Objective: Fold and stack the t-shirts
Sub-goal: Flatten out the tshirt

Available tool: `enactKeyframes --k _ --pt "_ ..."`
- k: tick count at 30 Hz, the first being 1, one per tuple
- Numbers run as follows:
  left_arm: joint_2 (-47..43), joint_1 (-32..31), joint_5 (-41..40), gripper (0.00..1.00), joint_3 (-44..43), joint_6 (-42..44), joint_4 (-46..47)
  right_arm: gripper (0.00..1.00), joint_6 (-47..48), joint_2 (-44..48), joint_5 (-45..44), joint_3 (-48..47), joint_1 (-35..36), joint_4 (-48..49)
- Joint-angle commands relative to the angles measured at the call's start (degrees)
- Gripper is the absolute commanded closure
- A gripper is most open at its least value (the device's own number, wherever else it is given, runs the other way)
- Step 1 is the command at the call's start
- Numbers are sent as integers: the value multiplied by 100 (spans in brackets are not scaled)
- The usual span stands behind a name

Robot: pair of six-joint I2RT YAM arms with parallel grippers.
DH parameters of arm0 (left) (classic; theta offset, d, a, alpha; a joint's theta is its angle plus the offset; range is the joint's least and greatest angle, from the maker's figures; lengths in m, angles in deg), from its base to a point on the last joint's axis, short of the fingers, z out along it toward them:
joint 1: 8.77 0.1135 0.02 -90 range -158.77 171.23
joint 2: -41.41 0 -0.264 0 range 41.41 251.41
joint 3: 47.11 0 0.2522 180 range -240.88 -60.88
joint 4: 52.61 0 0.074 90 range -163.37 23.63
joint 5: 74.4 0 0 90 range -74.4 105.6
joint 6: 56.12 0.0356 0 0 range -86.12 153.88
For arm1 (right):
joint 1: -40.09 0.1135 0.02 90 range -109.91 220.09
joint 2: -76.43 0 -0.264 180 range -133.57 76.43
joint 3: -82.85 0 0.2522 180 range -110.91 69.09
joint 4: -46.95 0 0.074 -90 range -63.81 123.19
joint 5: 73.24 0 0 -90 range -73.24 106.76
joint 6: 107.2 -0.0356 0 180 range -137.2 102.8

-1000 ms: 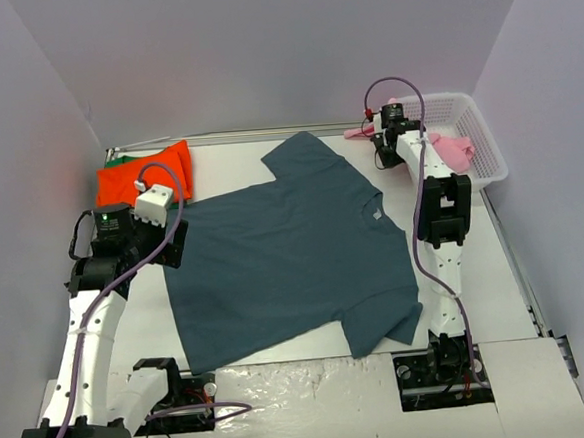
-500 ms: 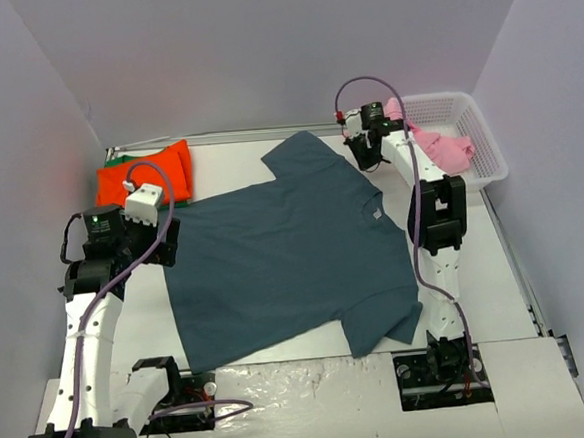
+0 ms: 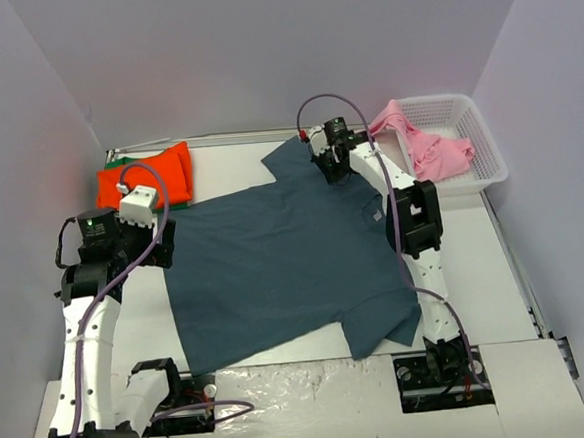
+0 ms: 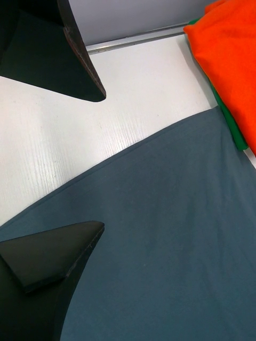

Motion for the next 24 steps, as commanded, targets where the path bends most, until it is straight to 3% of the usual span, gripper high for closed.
enactKeyframes --k 1,13,24 --pt "-101 63 155 6 -12 -98 30 100 -5 -285 -151 -281 66 -163" --pt "-119 134 252 6 6 -115 56 100 -163 -768 -819 -492 75 -154" --pt "-163 213 384 6 -3 -142 21 100 -339 -962 -969 -633 -382 -163"
